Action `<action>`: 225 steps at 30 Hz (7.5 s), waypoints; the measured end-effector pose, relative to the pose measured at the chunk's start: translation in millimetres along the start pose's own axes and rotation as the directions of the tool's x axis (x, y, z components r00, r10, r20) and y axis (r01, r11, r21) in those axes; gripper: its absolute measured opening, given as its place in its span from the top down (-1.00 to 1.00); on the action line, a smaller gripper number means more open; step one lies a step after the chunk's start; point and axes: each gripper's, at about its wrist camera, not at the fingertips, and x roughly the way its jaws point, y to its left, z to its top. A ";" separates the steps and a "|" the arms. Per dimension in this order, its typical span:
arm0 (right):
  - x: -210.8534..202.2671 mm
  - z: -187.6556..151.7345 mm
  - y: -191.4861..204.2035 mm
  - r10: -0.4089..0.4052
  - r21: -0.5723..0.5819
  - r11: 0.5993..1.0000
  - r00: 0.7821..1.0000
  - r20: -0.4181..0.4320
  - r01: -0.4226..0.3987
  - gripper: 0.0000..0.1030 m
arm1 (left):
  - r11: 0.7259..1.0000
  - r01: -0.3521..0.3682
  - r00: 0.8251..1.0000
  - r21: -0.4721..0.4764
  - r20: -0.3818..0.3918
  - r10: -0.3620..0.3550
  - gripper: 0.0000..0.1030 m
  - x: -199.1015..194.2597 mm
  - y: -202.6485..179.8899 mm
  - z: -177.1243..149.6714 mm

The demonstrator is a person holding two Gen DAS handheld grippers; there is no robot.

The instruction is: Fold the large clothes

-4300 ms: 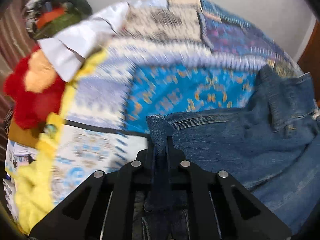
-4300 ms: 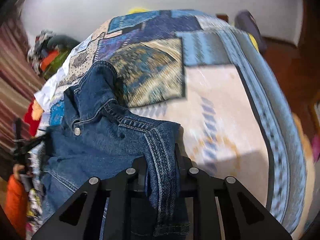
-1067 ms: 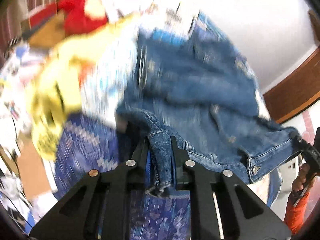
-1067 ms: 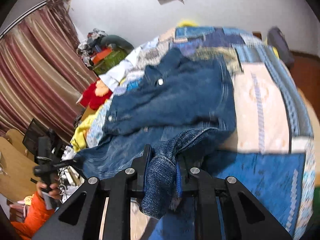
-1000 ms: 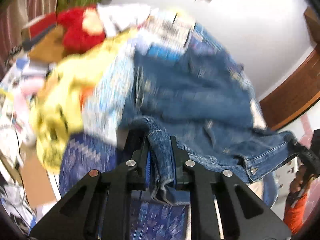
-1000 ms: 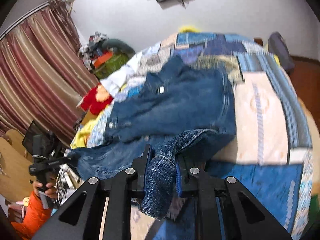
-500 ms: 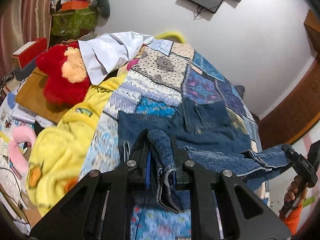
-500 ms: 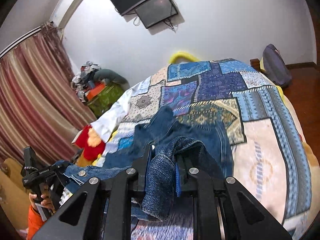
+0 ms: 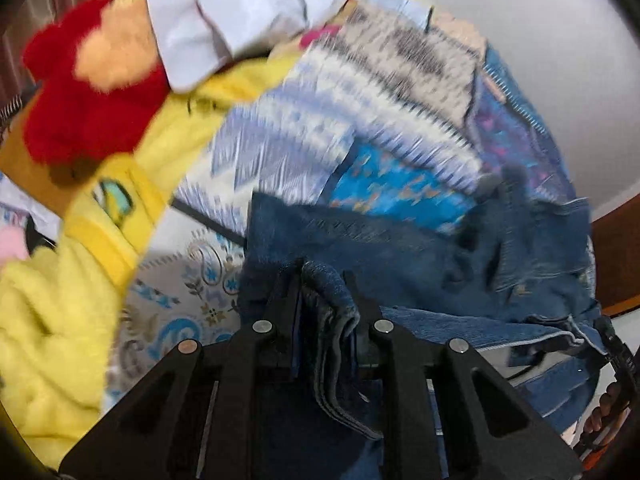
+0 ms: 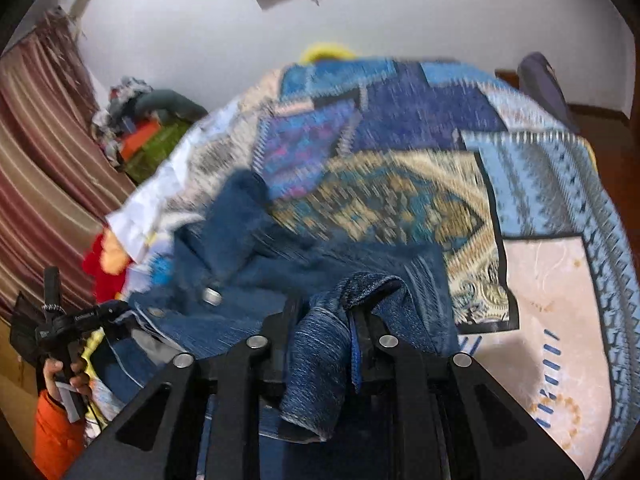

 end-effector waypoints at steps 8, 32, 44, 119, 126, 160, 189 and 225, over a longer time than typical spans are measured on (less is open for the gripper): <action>-13.7 -3.6 -20.5 0.076 0.006 0.997 0.996 -0.043 -0.075 0.64 | 0.995 -0.057 0.998 0.079 -0.017 0.059 0.56 1.1 -5.8 -3.9; -89.7 -84.5 59.3 -0.037 -0.322 0.946 0.999 -0.020 0.028 0.64 | 0.805 -0.210 0.978 0.555 0.121 0.172 -0.55 -75.9 -67.1 -115.6; 16.7 -34.8 77.8 -0.095 -0.385 0.921 0.991 -0.099 0.050 0.64 | 0.825 -0.367 0.929 0.430 0.117 0.352 -0.57 18.4 -71.2 -18.6; -119.4 -80.6 82.7 -0.007 -0.185 0.982 0.995 0.100 0.026 -0.88 | 0.996 0.083 0.982 -0.025 0.170 -0.077 -0.92 -131.7 39.1 -155.0; -40.7 -89.3 116.5 0.035 -0.186 0.981 0.997 -0.066 -0.047 -0.88 | 0.938 0.292 0.956 -0.187 0.053 -0.287 -0.88 -63.0 36.3 -156.1; 65.7 -147.3 223.9 0.007 -0.432 0.889 0.948 -0.318 -0.152 -0.93 | 0.998 0.007 0.929 0.062 0.369 -0.030 0.44 -140.5 -40.0 -126.1; -214.6 -108.7 -55.1 -0.047 0.084 0.996 0.993 0.105 0.038 -0.91 | 0.646 -0.145 0.975 0.750 0.219 -0.036 0.46 -63.8 -322.6 -224.6; -78.8 -98.7 15.5 -0.073 -0.238 0.970 0.990 -0.119 0.043 -0.92 | 0.858 -0.016 0.988 0.513 0.143 -0.067 -1.00 -90.0 -123.7 -201.6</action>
